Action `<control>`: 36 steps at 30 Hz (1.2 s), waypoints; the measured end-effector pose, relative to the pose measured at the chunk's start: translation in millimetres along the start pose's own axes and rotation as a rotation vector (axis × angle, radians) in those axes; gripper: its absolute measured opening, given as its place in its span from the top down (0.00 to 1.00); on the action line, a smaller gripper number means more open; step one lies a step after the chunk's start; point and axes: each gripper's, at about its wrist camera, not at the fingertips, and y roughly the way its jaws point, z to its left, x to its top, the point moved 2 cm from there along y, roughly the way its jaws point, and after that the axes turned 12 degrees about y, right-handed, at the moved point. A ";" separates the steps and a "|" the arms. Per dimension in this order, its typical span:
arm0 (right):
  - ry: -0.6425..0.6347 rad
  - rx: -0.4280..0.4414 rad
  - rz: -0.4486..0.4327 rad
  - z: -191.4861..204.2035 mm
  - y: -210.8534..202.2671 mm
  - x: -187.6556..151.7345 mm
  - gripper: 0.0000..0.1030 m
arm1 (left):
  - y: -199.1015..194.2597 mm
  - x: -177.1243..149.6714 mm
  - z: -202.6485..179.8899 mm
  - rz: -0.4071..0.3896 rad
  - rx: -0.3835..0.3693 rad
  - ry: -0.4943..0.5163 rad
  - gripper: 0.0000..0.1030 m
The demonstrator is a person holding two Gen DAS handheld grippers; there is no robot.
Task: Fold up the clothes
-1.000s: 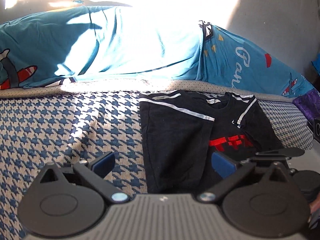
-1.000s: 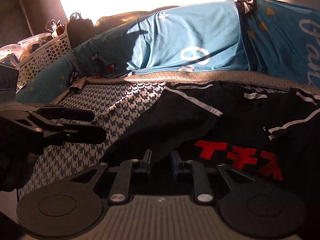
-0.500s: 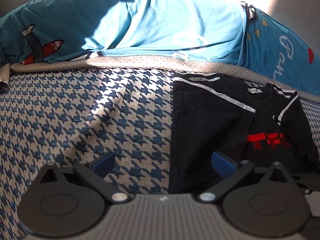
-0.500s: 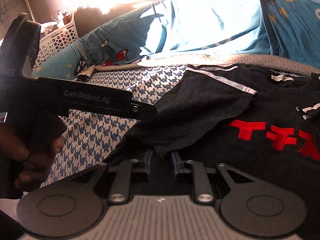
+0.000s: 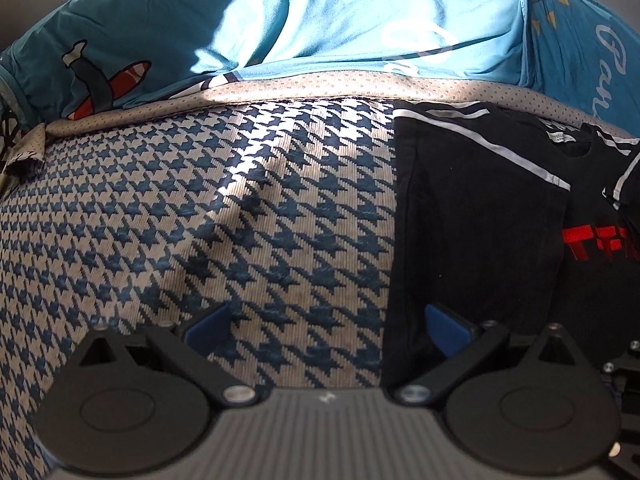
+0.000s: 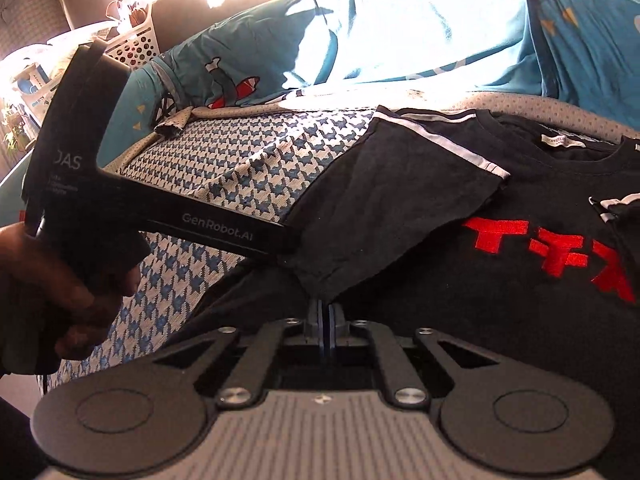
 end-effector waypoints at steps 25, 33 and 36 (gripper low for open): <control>0.305 -0.339 -0.188 -158.5 -140.2 23.3 0.74 | -49.4 5.5 -62.9 -0.110 -0.058 0.070 0.00; 0.507 -0.301 -0.203 -222.3 -151.2 18.5 0.70 | -38.9 5.3 -80.0 -0.088 -0.074 0.120 0.00; 0.558 -0.272 -0.194 -238.0 -150.2 13.5 0.66 | -35.7 5.4 -83.1 -0.079 -0.075 0.127 0.00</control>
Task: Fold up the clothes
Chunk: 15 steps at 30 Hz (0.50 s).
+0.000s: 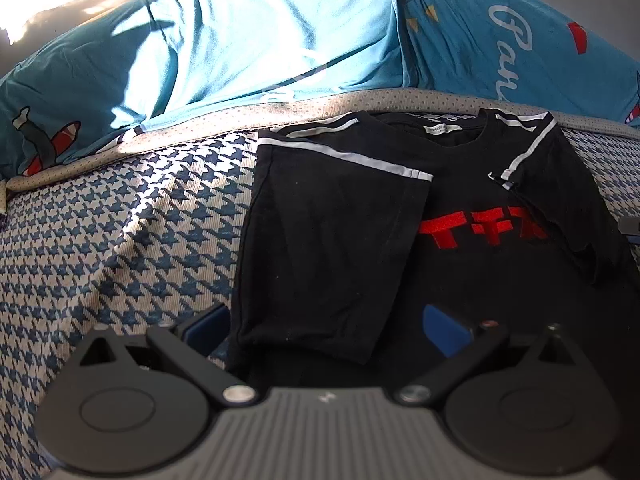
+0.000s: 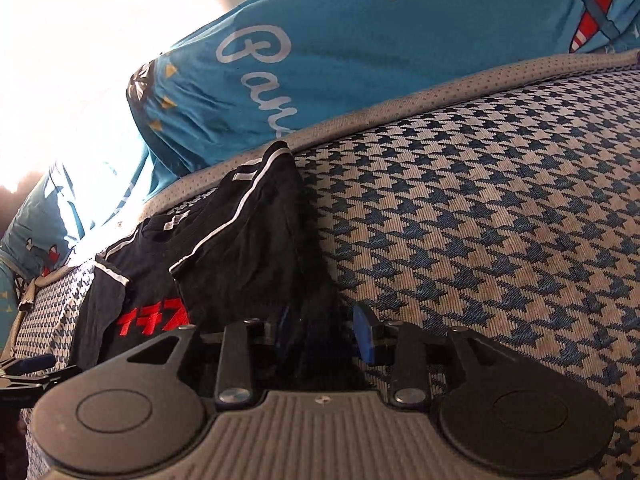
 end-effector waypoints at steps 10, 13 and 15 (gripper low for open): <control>0.141 0.171 0.074 -28.8 9.2 5.8 0.61 | 9.4 2.3 -8.4 0.019 -0.009 0.018 0.00; 0.156 0.228 0.093 -35.0 12.1 6.5 0.61 | 10.4 2.5 -8.9 0.021 -0.012 0.019 0.00; 0.175 0.255 0.096 -40.7 13.8 7.2 0.62 | 10.7 2.6 -8.7 0.021 -0.015 0.016 0.00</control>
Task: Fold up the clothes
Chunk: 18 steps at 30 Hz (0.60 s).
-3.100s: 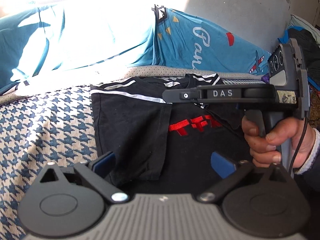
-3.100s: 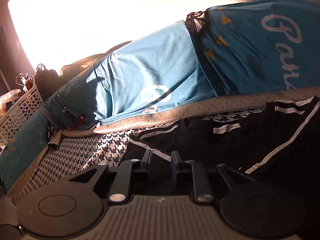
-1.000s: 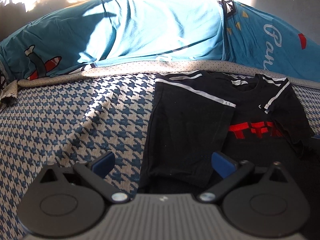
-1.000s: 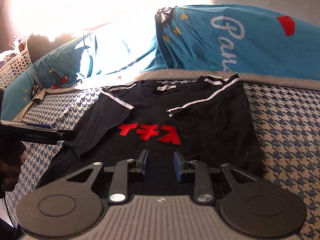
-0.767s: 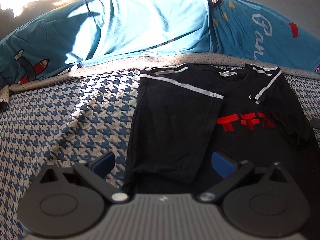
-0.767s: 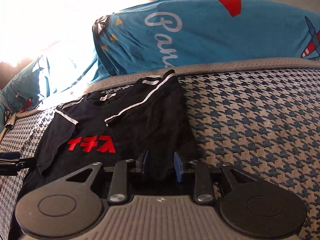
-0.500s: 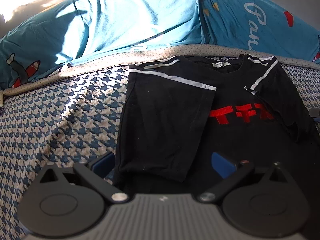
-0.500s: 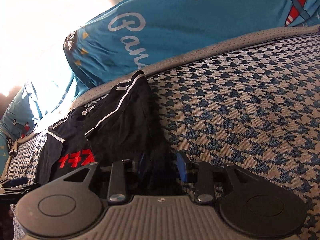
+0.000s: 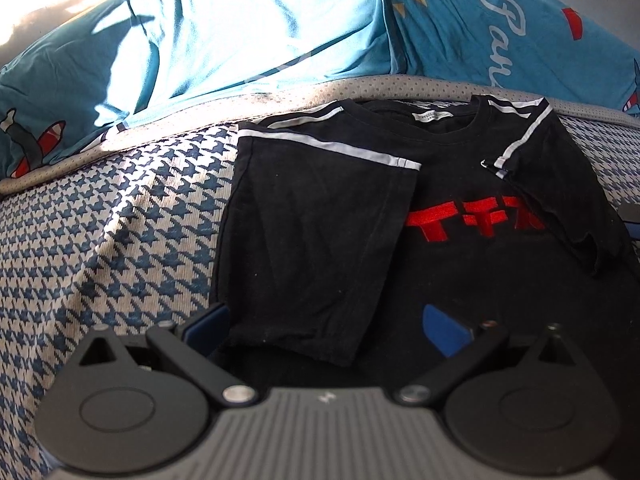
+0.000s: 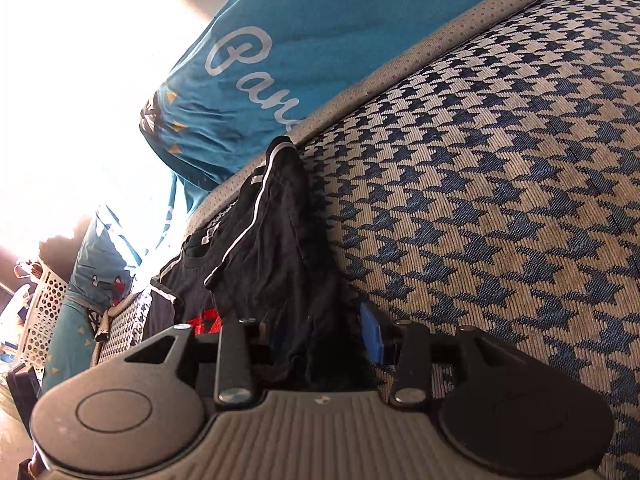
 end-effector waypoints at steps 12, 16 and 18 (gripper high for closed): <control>-0.063 0.028 -0.013 13.2 17.0 -4.0 0.70 | 4.6 -0.4 -6.6 0.012 0.001 0.021 0.00; -0.124 -0.047 -0.044 29.2 25.5 -7.9 0.88 | 4.6 -0.8 -7.0 0.012 0.002 0.026 0.00; -0.192 -0.103 -0.067 41.2 28.1 -12.7 0.91 | 4.0 -1.1 -6.1 0.012 0.005 0.027 0.00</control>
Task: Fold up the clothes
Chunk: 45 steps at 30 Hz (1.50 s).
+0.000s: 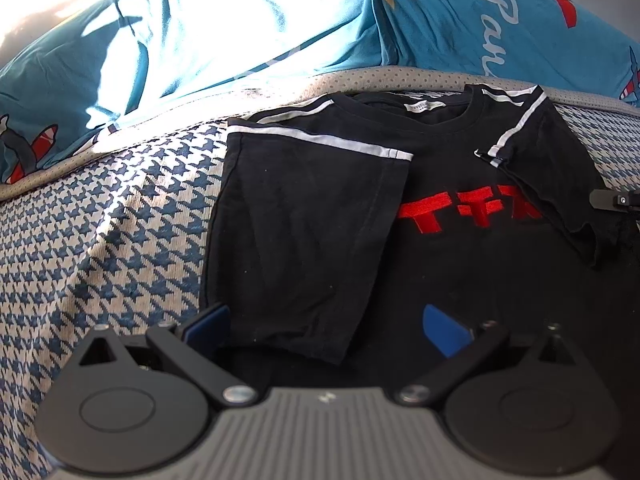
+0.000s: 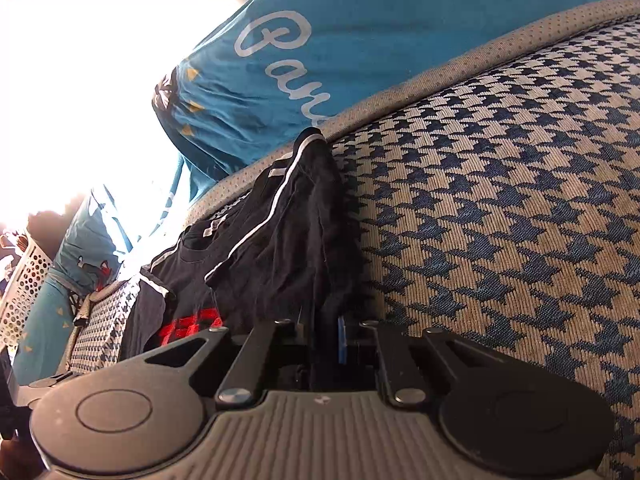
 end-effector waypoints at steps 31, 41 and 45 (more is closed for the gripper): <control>-0.235 -0.088 -0.210 156.5 27.6 -80.5 0.92 | -37.8 -32.0 103.7 -0.042 0.004 -0.285 0.00; -0.412 0.026 -0.130 249.3 84.2 -136.4 0.92 | -51.1 -44.9 142.6 -0.072 0.010 -0.403 0.00; -0.455 0.018 -0.064 260.9 109.8 -163.7 0.92 | -55.1 -51.9 156.7 -0.072 0.024 -0.444 0.00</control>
